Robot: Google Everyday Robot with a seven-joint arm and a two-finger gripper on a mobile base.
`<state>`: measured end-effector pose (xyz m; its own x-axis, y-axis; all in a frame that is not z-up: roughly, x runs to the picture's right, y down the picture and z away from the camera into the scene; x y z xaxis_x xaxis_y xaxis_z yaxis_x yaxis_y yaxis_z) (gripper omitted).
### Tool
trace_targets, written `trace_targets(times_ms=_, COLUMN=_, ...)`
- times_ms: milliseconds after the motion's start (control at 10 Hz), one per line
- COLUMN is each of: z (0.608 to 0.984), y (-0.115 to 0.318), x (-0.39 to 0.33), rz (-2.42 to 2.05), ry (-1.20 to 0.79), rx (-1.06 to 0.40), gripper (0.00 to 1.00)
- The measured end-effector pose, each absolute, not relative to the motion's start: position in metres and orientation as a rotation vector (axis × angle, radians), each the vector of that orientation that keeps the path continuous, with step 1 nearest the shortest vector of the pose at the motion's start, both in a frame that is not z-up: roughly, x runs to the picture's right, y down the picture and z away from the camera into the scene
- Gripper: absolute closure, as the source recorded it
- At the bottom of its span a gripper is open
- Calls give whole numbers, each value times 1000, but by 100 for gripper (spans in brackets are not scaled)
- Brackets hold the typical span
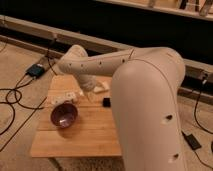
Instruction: Place the white sponge in the ceramic cup
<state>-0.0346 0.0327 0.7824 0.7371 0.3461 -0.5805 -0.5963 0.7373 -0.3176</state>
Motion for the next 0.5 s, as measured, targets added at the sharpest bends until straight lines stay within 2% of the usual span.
trace_targets(times_ms=500, z=830, y=3, x=35, rz=155, ry=506, rx=-597, gripper=35)
